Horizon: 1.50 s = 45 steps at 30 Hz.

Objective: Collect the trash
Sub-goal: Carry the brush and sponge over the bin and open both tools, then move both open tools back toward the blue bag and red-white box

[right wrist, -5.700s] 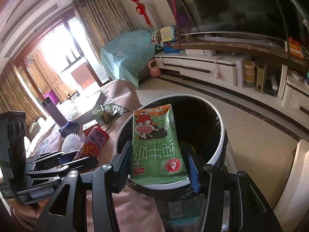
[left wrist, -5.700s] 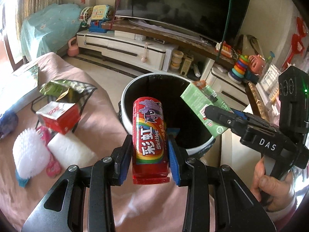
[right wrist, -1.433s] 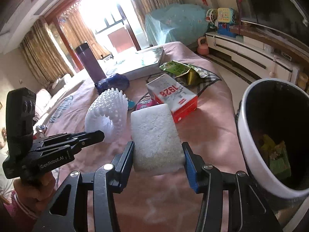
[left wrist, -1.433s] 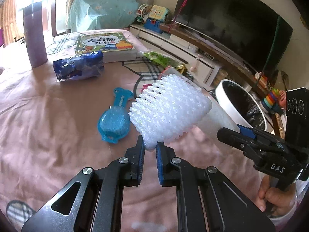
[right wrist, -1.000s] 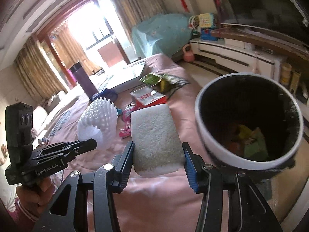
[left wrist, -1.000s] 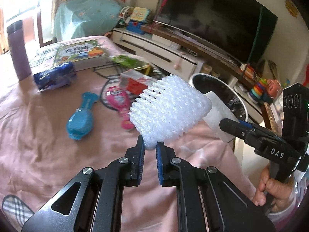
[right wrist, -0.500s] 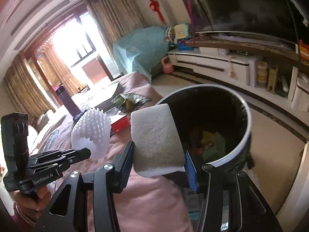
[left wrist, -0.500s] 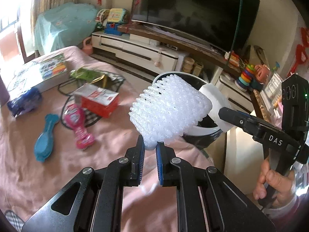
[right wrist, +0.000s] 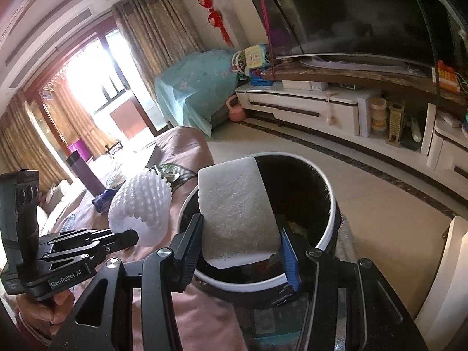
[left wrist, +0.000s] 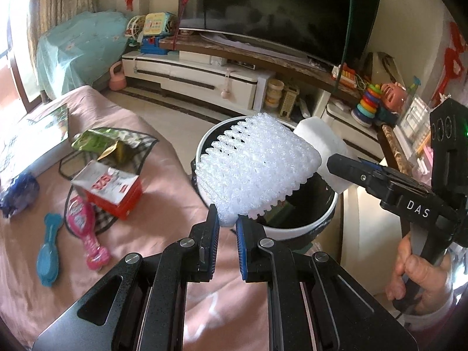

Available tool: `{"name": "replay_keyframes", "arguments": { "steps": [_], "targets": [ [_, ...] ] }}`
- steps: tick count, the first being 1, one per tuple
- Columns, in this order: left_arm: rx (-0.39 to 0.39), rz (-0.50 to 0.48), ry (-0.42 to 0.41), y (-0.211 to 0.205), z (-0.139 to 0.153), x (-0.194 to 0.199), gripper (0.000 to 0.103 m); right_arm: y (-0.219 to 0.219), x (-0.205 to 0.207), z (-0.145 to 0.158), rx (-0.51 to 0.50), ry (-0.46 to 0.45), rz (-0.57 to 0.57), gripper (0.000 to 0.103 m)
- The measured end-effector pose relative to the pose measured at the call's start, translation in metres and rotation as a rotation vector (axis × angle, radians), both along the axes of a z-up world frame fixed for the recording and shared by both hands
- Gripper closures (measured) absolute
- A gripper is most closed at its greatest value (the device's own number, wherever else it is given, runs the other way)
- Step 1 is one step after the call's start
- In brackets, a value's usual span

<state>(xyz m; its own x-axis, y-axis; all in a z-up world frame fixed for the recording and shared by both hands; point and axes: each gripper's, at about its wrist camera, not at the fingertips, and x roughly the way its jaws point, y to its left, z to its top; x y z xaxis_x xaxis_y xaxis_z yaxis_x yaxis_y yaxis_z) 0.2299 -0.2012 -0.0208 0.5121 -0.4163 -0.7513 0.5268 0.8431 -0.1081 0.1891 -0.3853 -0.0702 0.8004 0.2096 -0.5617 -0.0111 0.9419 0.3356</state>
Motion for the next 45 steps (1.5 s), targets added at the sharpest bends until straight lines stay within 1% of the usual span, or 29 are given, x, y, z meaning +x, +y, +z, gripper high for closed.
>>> {"name": "replay_keyframes", "arguments": {
  "steps": [8, 18, 21, 22, 23, 24, 25, 26, 27, 28, 34, 36, 38, 39, 45],
  "targets": [
    [0.022, -0.023, 0.032, -0.022, -0.009, 0.014, 0.093, -0.016, 0.011, -0.002, -0.005, 0.018, -0.024, 0.054],
    [0.046, -0.031, 0.064, -0.036, -0.019, 0.028, 0.091, -0.027, 0.028, -0.009, -0.018, 0.052, -0.029, 0.053],
    [0.039, -0.029, 0.074, -0.037, -0.020, 0.030, 0.089, -0.029, 0.032, -0.010, -0.016, 0.055, -0.034, 0.052],
    [0.037, -0.029, 0.075, -0.039, -0.019, 0.030, 0.086, -0.030, 0.033, -0.010, -0.011, 0.055, -0.035, 0.051],
    [0.037, -0.026, 0.076, -0.038, -0.019, 0.030, 0.072, -0.031, 0.034, -0.011, -0.007, 0.057, -0.034, 0.050],
    [0.039, -0.019, 0.076, -0.037, -0.019, 0.030, 0.060, -0.031, 0.036, -0.011, -0.004, 0.059, -0.033, 0.049],
    [0.036, -0.009, 0.071, -0.036, -0.018, 0.030, 0.039, -0.032, 0.037, -0.012, 0.001, 0.061, -0.033, 0.048],
    [0.028, 0.002, 0.057, -0.033, -0.016, 0.028, 0.033, -0.032, 0.038, -0.013, 0.006, 0.063, -0.035, 0.042],
    [0.022, 0.004, 0.049, -0.032, -0.015, 0.028, 0.033, -0.033, 0.038, -0.013, 0.011, 0.065, -0.036, 0.032],
    [0.019, 0.006, 0.047, -0.030, -0.014, 0.026, 0.033, -0.033, 0.037, -0.014, 0.015, 0.061, -0.036, 0.028],
    [0.000, 0.037, 0.038, -0.007, -0.014, 0.015, 0.033, -0.029, 0.027, -0.011, 0.048, 0.036, -0.045, 0.019],
    [-0.016, 0.054, 0.039, 0.005, -0.015, 0.009, 0.033, -0.024, 0.022, -0.010, 0.057, 0.022, -0.038, 0.011],
    [-0.026, 0.081, 0.043, 0.021, -0.018, 0.005, 0.033, -0.013, 0.018, -0.008, 0.064, 0.010, -0.025, 0.005],
    [-0.030, 0.097, 0.045, 0.031, -0.020, 0.002, 0.033, -0.007, 0.016, -0.008, 0.065, 0.008, -0.019, 0.003],
    [-0.050, 0.193, 0.055, 0.085, -0.029, -0.010, 0.033, 0.037, 0.011, -0.011, 0.057, 0.007, 0.052, 0.003]
  ]
}}
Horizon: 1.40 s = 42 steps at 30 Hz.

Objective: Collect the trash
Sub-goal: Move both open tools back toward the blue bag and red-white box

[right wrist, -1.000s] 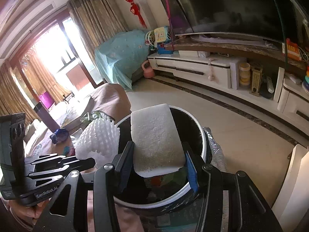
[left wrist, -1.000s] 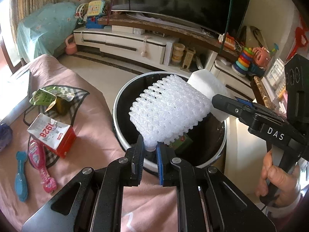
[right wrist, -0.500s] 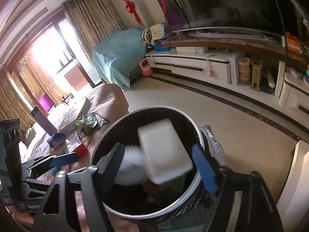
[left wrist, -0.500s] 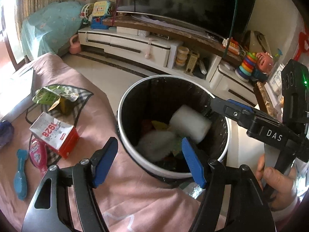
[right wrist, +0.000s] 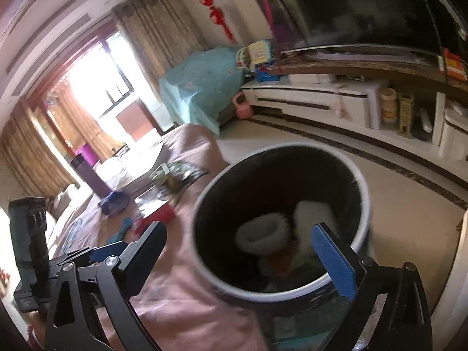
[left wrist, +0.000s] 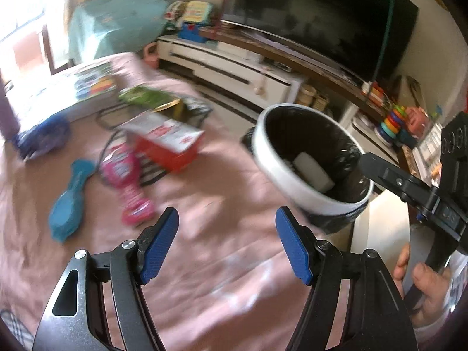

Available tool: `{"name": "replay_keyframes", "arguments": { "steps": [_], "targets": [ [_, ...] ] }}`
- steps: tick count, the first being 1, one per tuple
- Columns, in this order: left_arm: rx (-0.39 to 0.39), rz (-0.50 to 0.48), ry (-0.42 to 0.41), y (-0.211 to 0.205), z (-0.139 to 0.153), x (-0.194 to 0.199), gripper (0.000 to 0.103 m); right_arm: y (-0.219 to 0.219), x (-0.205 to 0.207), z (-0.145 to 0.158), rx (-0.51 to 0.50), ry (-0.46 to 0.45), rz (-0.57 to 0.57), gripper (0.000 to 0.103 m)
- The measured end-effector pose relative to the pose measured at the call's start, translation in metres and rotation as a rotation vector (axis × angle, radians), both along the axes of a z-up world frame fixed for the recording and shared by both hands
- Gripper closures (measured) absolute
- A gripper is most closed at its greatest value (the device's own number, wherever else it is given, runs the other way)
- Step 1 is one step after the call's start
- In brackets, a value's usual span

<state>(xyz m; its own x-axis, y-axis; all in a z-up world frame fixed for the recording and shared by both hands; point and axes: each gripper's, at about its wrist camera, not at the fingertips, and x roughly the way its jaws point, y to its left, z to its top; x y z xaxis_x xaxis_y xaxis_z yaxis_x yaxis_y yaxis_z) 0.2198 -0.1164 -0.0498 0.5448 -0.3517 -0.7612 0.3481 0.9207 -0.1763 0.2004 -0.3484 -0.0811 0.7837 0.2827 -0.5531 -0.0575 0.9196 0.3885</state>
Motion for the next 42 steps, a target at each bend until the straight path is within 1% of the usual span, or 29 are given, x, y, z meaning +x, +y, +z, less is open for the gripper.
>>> {"name": "replay_keyframes", "arguments": {
  "steps": [5, 12, 20, 25, 31, 33, 36, 42],
  "targets": [
    [-0.024, 0.077, 0.010, 0.042, -0.004, -0.008, 0.033, 0.040, 0.001, -0.004, -0.015, 0.013, 0.074, 0.002],
    [-0.041, 0.164, 0.006, 0.097, -0.006, -0.014, 0.033, 0.079, 0.003, -0.008, -0.025, 0.023, 0.140, 0.002],
    [-0.050, 0.229, 0.001, 0.136, -0.007, -0.011, 0.030, 0.116, 0.018, -0.011, -0.057, 0.035, 0.216, 0.002],
    [-0.034, 0.252, -0.005, 0.156, -0.009, -0.002, 0.028, 0.132, 0.028, -0.008, -0.100, 0.028, 0.268, 0.002],
    [0.064, 0.215, -0.040, 0.172, -0.006, 0.025, 0.022, 0.141, 0.045, -0.005, -0.132, 0.026, 0.303, 0.002],
    [0.083, 0.205, -0.050, 0.179, -0.004, 0.038, 0.022, 0.142, 0.051, -0.006, -0.141, 0.029, 0.306, 0.002],
    [0.115, 0.195, -0.069, 0.187, -0.002, 0.057, 0.016, 0.145, 0.062, -0.007, -0.151, 0.036, 0.313, 0.002],
    [0.149, 0.196, -0.076, 0.206, -0.002, 0.103, 0.014, 0.154, 0.084, -0.009, -0.184, 0.052, 0.337, 0.002]
  ]
}}
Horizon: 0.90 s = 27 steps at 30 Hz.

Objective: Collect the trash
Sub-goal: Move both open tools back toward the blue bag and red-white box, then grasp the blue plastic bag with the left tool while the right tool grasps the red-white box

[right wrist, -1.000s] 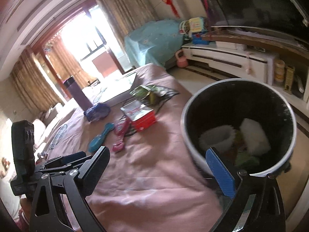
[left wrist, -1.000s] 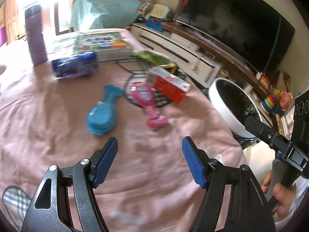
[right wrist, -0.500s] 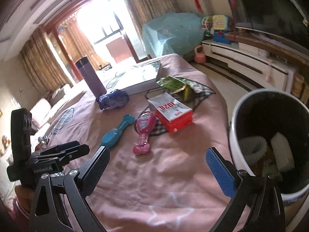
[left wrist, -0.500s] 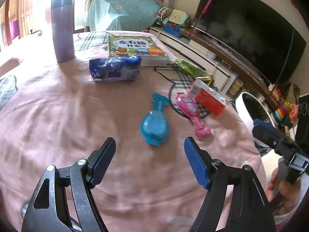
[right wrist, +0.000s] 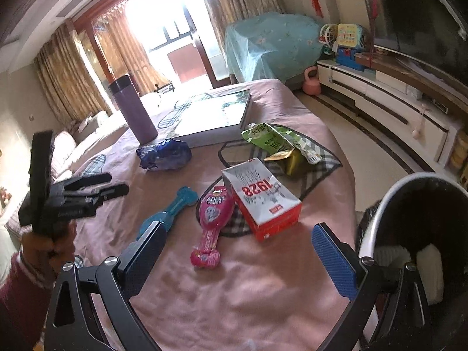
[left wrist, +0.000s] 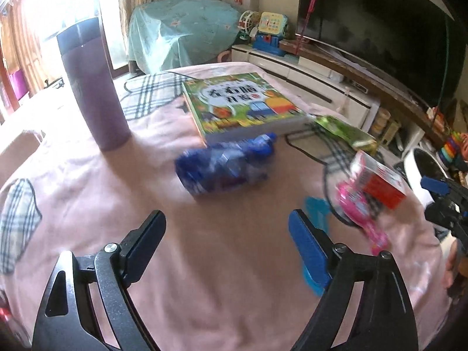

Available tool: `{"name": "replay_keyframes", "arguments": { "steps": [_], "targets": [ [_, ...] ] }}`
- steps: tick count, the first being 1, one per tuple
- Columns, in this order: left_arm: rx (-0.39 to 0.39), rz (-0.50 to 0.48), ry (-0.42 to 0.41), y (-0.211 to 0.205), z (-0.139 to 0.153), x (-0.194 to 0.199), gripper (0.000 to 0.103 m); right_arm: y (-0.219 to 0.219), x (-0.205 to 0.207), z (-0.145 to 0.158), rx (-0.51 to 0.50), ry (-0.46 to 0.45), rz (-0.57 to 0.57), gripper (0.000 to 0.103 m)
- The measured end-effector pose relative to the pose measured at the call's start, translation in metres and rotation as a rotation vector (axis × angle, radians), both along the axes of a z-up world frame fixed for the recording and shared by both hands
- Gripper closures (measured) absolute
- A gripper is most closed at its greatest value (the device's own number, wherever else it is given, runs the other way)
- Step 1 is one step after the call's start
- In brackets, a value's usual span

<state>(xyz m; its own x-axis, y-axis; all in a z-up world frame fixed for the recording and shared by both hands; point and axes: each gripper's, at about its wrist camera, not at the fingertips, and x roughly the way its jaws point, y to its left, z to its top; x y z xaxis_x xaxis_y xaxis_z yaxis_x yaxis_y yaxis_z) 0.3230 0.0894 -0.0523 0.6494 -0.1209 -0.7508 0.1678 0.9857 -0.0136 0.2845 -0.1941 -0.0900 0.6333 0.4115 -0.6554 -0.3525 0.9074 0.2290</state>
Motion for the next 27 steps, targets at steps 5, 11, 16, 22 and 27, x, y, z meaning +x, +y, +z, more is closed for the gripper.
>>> {"name": "replay_keyframes", "arguments": {
  "steps": [5, 11, 16, 22, 27],
  "targets": [
    [0.010, -0.039, -0.018, 0.004, -0.001, 0.034, 0.013, 0.009, 0.021, -0.006, -0.040, 0.023, 0.013, 0.003],
    [0.154, -0.155, -0.004, -0.024, -0.015, 0.053, 0.012, 0.017, 0.041, -0.018, -0.108, 0.061, 0.032, 0.004],
    [0.249, -0.159, 0.006, -0.035, -0.032, 0.055, 0.017, 0.020, 0.046, -0.030, -0.144, 0.081, 0.035, 0.018],
    [0.126, -0.141, 0.004, -0.028, -0.019, 0.041, 0.078, 0.016, 0.034, -0.029, -0.106, 0.079, 0.037, 0.047],
    [0.061, -0.124, 0.002, -0.032, -0.010, 0.011, 0.102, 0.007, 0.010, -0.015, -0.033, 0.048, 0.031, 0.048]
  ]
}}
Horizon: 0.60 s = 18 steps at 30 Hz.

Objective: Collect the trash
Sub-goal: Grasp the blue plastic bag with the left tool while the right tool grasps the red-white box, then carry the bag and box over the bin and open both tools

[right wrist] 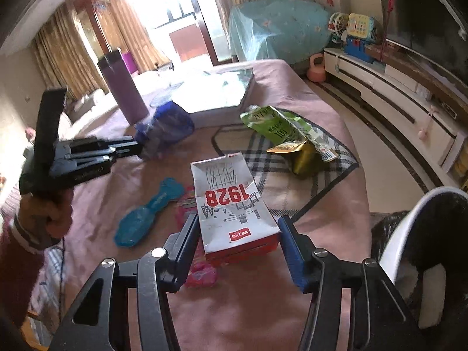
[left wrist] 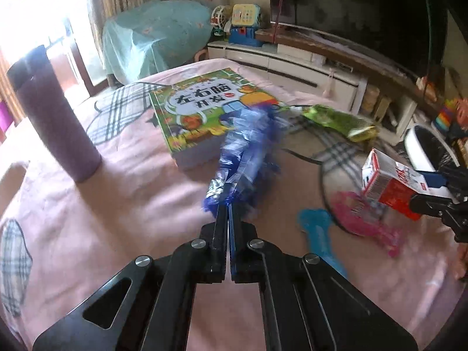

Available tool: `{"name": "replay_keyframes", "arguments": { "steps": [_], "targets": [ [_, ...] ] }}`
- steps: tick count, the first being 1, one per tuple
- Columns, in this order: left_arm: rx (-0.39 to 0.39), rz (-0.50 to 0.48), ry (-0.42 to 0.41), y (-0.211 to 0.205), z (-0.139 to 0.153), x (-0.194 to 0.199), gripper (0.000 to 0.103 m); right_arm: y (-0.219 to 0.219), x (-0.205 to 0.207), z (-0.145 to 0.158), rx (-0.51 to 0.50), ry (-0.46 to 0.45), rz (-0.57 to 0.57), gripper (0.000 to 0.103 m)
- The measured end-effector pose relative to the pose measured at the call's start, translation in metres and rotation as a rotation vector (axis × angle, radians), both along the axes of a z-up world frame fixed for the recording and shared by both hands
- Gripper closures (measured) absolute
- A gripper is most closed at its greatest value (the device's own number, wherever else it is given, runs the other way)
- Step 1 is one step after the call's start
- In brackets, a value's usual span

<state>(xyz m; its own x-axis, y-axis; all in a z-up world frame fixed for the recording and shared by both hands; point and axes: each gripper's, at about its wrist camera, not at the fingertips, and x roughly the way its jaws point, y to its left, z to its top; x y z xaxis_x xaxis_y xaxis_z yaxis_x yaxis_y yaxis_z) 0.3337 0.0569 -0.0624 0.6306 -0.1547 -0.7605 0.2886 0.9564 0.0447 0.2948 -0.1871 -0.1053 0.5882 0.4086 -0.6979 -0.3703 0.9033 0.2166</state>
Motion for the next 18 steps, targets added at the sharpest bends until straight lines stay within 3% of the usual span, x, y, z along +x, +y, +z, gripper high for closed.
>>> {"name": "replay_keyframes", "arguments": {
  "steps": [3, 9, 18],
  "targets": [
    [-0.031, 0.009, 0.007, -0.004, 0.002, -0.017, 0.102, -0.006, -0.015, 0.006, 0.039, -0.012, -0.008, 0.048],
    [-0.172, 0.018, 0.024, 0.002, 0.015, -0.054, 0.102, -0.021, -0.044, 0.014, 0.124, -0.020, -0.029, 0.048],
    [-0.261, -0.005, 0.008, -0.025, 0.030, -0.104, 0.103, -0.047, -0.077, 0.019, 0.173, -0.048, -0.097, 0.048]
  ]
}}
